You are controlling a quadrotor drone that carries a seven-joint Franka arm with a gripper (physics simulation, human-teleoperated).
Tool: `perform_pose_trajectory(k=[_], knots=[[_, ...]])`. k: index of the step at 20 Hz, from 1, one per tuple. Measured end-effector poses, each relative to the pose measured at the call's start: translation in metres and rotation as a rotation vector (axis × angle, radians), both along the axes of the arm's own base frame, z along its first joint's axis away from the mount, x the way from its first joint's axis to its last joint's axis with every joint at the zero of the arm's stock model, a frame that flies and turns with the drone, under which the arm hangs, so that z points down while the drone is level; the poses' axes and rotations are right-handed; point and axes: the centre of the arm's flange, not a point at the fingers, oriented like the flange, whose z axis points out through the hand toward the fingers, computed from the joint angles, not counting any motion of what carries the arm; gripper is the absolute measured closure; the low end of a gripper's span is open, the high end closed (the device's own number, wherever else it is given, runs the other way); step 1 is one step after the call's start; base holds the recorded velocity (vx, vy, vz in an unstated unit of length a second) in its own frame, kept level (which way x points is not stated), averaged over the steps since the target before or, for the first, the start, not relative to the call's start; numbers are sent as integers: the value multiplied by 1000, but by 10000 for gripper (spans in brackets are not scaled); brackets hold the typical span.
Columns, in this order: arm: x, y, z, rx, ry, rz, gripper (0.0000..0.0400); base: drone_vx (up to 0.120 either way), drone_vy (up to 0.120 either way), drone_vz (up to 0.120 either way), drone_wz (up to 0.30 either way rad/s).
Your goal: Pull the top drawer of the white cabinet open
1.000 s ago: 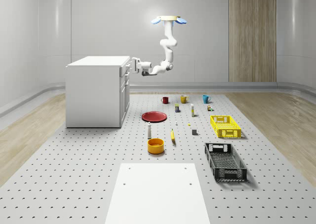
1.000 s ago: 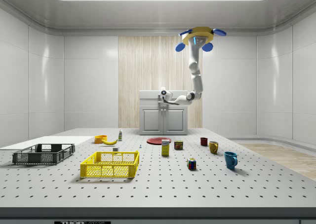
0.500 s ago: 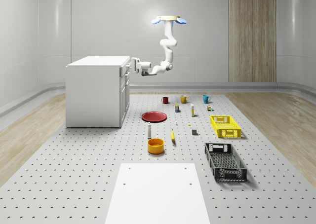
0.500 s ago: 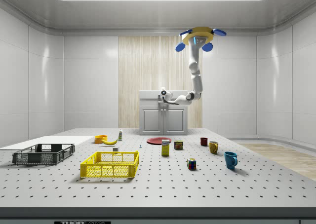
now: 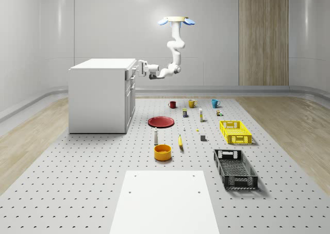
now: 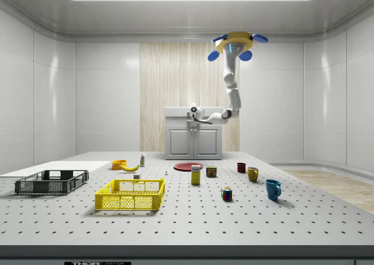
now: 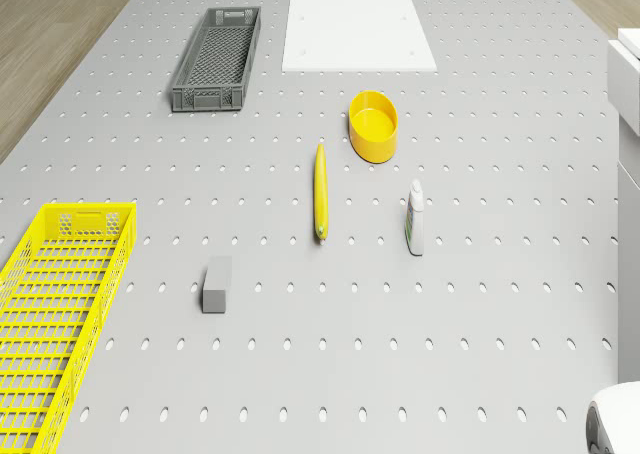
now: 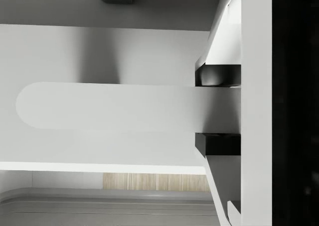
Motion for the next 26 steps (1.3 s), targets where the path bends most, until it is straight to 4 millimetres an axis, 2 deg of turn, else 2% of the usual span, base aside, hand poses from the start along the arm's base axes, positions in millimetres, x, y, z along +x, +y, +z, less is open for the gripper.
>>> perform_pose_trajectory(k=[1, 2, 3, 5, 10, 11, 14, 15, 20, 22, 25, 26], knots=[[0, -2, 1, -1, 27, -1, 277, 0, 0, 0, 0], [-1, -3, 6, -14, 61, 3, 243, 0, 0, 0, 0], [1, -4, 1, -9, 10, 0, 256, 0, 0, 0, 0], [1, -6, 1, -6, 16, 0, 271, 0, 0, 0, 0], [0, -12, 0, -3, 28, 2, 288, 0, 0, 0, 0], [0, -14, 0, -2, 24, 2, 289, 0, 0, 0, 0], [0, -21, -3, -7, 14, 2, 259, 0, 0, 0, 0], [-1, -25, 4, -13, 51, 3, 260, 0, 0, 0, 0], [-1, -36, 2, -6, 12, 3, 279, 0, 0, 0, 0], [-2, -41, 4, -10, 28, 4, 261, 0, 0, 0, 0], [-1, -46, -1, -5, -9, 4, 273, 0, 0, 0, 0], [-2, -49, 1, -6, 31, 2, 268, 0, 0, 0, 0]])
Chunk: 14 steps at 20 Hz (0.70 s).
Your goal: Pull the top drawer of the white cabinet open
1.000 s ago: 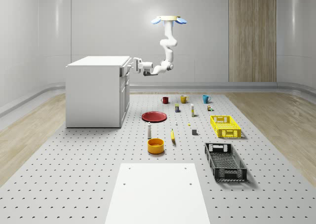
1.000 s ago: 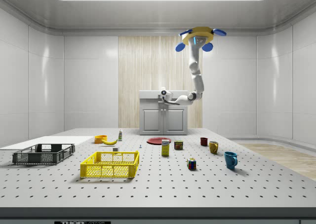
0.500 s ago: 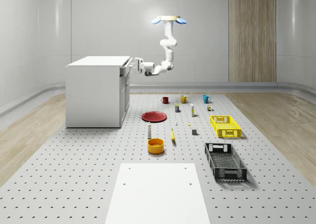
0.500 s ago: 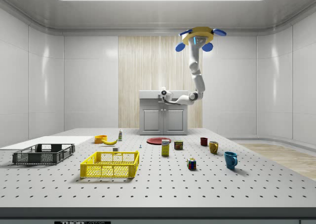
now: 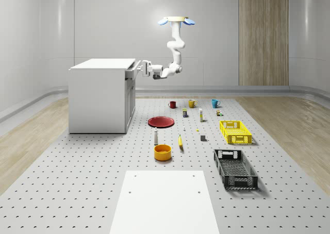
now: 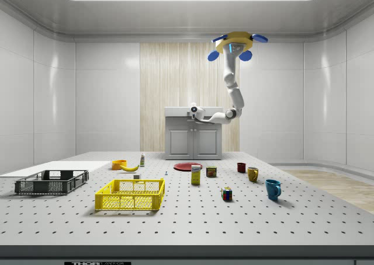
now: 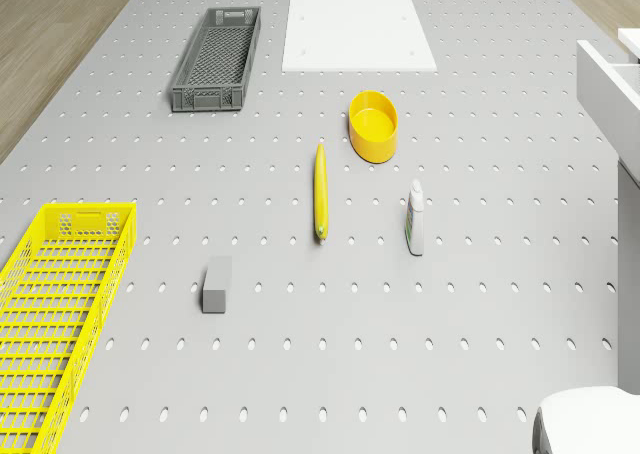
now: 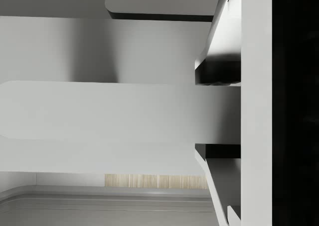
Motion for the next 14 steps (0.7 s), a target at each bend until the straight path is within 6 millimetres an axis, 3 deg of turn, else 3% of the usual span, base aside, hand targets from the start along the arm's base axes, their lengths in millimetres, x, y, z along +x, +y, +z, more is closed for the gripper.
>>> perform_pose_trajectory(k=[14], knots=[[0, -52, -1, 4, -27, 4, 287, 0, 0, 0, 0]])
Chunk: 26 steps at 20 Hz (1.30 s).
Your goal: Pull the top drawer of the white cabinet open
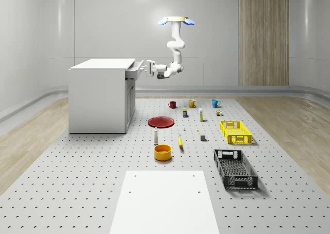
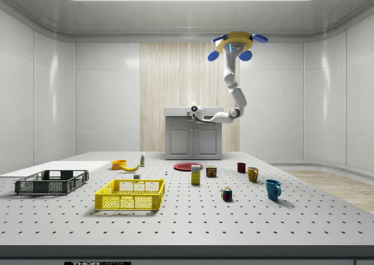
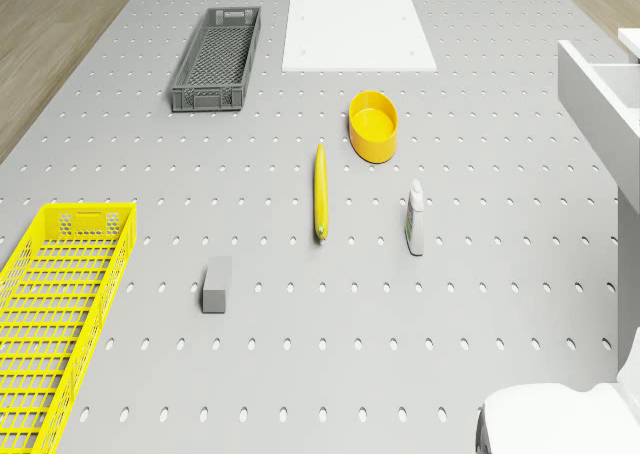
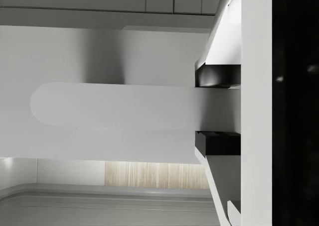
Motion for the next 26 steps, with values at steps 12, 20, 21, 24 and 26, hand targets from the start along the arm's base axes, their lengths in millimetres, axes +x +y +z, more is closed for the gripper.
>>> perform_pose_trajectory(k=[12, 20, 21, 24, 26], knots=[[0, -36, -1, 1, 27, 1, 206, 0, 73, 0, 0], [0, -40, -1, 0, 31, 1, 110, 0, 110, 0, 0], [0, -40, -1, 0, 31, 1, 107, 0, 0, 0, 0], [0, -40, -1, 0, 32, 1, 101, 0, 0, 0, 0], [0, -40, -1, 0, 32, 1, 98, 0, 0, 0, 0]])
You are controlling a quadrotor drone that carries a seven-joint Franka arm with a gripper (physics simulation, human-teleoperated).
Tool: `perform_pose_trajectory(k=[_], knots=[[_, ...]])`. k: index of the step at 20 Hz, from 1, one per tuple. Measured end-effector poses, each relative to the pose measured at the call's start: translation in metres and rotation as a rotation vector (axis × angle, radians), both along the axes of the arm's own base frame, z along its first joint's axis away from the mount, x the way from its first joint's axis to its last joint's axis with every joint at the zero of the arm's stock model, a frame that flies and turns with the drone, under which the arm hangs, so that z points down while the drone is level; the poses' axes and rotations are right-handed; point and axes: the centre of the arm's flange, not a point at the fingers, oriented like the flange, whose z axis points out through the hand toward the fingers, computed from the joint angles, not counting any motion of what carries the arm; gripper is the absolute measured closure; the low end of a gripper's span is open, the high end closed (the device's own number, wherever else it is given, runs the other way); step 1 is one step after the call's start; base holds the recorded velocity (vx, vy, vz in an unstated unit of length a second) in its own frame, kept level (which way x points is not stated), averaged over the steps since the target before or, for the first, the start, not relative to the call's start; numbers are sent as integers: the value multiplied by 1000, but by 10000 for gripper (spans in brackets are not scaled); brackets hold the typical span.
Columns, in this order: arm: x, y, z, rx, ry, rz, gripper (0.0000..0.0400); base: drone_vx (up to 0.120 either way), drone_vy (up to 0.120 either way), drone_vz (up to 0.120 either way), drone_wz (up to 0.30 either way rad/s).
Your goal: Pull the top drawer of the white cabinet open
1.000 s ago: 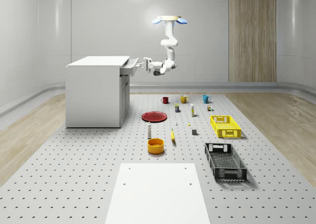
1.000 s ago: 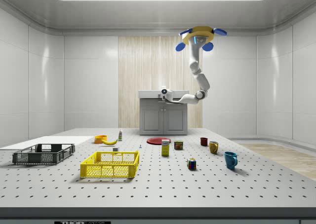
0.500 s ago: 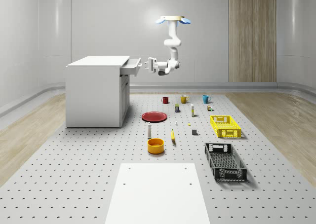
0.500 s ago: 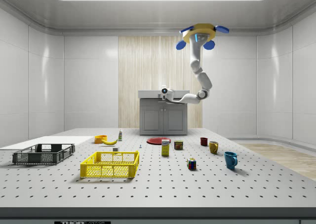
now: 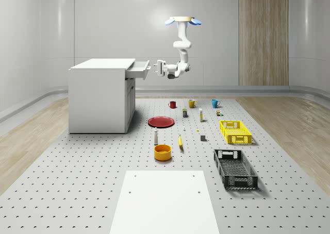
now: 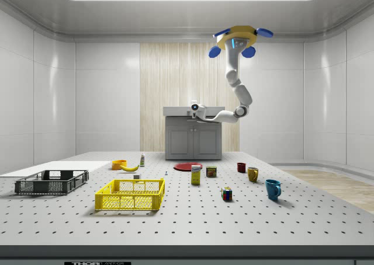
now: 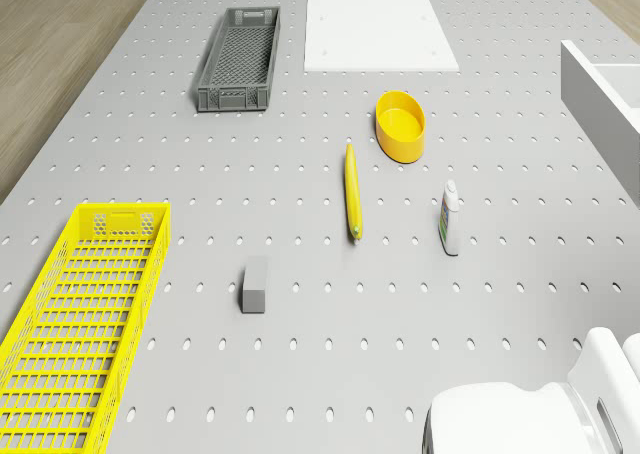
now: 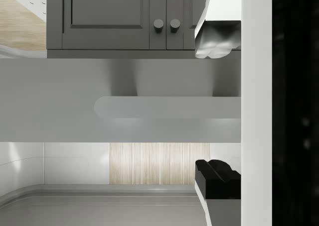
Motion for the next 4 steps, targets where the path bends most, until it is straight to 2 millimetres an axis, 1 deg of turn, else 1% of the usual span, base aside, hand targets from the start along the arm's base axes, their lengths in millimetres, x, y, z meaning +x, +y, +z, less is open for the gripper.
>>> perform_pose_trajectory(k=[4], knots=[[0, 0, 0, 0, 0, 0, 96, 0, 0, 0, 0]])
